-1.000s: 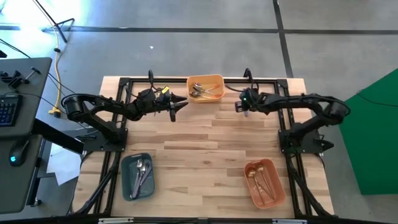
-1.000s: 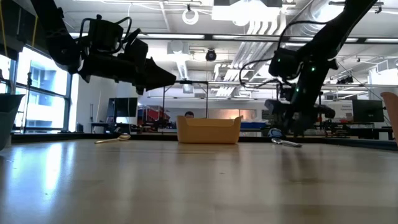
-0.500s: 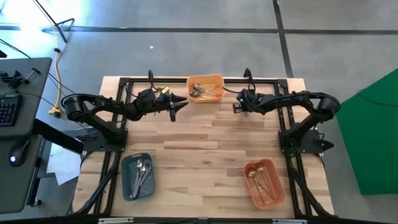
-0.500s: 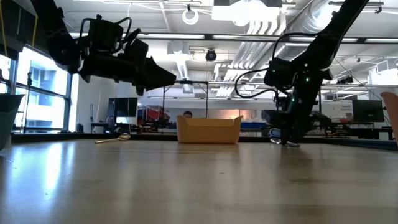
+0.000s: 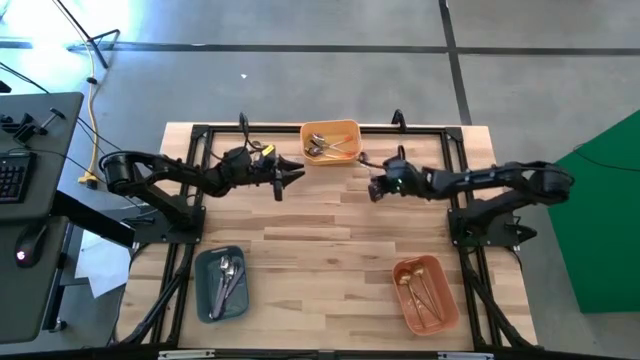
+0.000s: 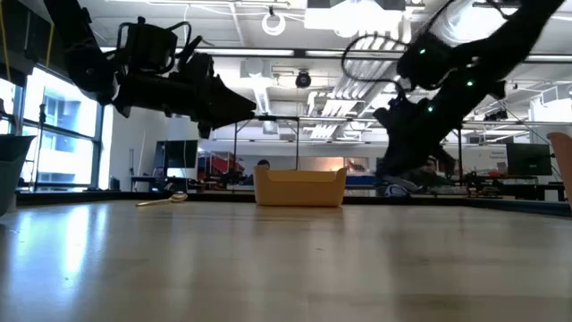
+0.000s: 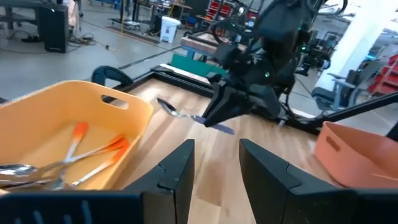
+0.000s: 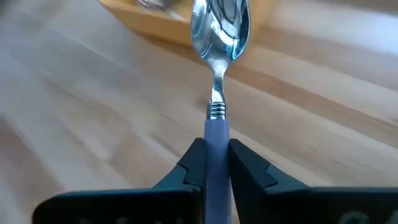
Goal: Sort silverware by color (type)
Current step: Put the blue spoon into the blue bin
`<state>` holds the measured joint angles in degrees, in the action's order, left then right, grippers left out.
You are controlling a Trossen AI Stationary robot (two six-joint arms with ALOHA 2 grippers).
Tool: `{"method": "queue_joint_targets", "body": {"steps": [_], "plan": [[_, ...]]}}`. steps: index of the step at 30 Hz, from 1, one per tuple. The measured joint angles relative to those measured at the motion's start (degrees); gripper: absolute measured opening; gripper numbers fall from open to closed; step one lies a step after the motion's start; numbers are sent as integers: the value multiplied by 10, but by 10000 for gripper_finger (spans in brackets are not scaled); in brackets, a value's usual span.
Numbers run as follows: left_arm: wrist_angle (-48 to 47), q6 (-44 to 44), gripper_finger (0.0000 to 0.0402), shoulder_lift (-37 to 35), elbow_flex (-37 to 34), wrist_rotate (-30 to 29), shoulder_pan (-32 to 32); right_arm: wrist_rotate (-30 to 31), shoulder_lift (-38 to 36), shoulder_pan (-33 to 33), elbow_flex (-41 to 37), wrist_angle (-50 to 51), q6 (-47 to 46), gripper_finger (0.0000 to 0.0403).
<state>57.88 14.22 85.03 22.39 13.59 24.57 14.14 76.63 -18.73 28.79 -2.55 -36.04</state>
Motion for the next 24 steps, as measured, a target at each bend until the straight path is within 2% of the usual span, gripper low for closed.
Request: {"method": "queue_joint_targets", "body": {"steps": [5, 9, 17, 24], "plan": [[23, 20, 115, 0, 0, -2, -21, 22, -15, 74, -83, -219, 16, 31], [24, 36, 115, 0, 6, -5, -38, 57, -11, 125, -116, -338, 60, 31], [23, 3, 117, 0, 26, 3, -88, 70, -11, 184, -120, -438, 155, 31], [13, -14, 169, 0, 65, -21, -121, 63, -11, 206, -120, -491, 194, 32]]}}
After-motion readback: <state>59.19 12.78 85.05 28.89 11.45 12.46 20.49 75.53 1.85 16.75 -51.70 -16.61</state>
